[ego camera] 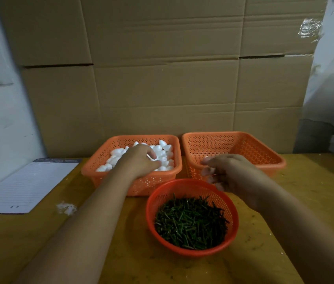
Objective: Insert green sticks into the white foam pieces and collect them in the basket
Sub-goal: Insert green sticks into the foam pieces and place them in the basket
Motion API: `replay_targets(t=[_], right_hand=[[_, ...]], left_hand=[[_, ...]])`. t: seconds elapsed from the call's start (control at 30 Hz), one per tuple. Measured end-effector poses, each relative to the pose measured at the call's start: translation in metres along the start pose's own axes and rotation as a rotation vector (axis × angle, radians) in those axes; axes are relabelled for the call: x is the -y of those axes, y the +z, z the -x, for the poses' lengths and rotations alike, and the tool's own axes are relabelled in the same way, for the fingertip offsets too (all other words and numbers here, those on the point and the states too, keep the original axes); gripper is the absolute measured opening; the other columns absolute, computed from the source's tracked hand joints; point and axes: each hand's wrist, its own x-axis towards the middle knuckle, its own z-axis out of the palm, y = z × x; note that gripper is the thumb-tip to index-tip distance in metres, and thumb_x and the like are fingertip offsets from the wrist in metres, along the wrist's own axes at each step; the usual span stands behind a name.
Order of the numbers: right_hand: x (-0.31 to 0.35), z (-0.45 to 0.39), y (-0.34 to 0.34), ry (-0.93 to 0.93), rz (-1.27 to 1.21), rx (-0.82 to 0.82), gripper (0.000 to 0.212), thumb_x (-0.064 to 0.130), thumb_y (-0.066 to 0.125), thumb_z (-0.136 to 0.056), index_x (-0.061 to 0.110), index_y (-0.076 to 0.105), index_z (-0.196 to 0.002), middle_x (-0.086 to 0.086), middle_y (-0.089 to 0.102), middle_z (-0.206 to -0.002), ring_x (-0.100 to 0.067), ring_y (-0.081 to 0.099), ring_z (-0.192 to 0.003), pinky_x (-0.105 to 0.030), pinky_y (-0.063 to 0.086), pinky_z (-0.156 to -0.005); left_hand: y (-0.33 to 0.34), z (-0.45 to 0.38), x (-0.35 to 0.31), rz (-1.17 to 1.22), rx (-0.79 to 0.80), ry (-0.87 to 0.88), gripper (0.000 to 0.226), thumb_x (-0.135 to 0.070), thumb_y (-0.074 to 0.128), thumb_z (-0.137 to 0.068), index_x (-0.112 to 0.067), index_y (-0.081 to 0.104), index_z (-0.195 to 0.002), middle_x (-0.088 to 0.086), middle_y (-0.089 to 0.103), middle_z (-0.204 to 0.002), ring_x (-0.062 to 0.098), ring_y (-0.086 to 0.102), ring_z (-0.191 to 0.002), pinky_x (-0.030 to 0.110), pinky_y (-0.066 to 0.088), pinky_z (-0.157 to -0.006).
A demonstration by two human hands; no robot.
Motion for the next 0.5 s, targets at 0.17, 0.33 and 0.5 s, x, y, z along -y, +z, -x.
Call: replay_targets(t=[0.17, 0.33, 0.5], right_hand=[[0.005, 0.012, 0.016, -0.055, 0.200, 0.116, 0.015, 0.020, 0.057, -0.099, 0.011, 0.067, -0.104, -0.003, 0.076, -0.080, -0.009, 0.064, -0.061, -0.018, 0.047, -0.050], [0.005, 0.014, 0.022, -0.067, 0.324, 0.177, 0.015, 0.025, 0.055, -0.101, 0.017, 0.067, -0.104, 0.000, 0.077, -0.082, -0.008, 0.066, -0.065, -0.018, 0.048, -0.055], [0.003, 0.014, 0.023, -0.080, 0.372, 0.201, 0.016, 0.026, 0.053, -0.102, 0.017, 0.067, -0.105, 0.002, 0.077, -0.083, -0.006, 0.066, -0.064, -0.017, 0.048, -0.055]], left_hand=[[-0.006, -0.012, -0.022, -0.041, 0.120, -0.021, 0.019, -0.045, 0.076, -0.083, -0.026, 0.077, -0.089, -0.004, 0.068, -0.112, 0.017, 0.058, -0.111, 0.040, 0.039, -0.109], [-0.004, -0.007, -0.039, -0.336, 0.295, -0.024, 0.039, -0.050, 0.056, -0.095, -0.040, 0.058, -0.133, 0.003, 0.028, -0.162, 0.036, 0.012, -0.152, 0.054, 0.007, -0.123], [-0.003, -0.014, -0.019, -0.111, 0.207, -0.049, 0.031, -0.034, 0.077, -0.085, -0.038, 0.067, -0.114, 0.006, 0.046, -0.153, 0.029, 0.034, -0.145, 0.048, 0.024, -0.121]])
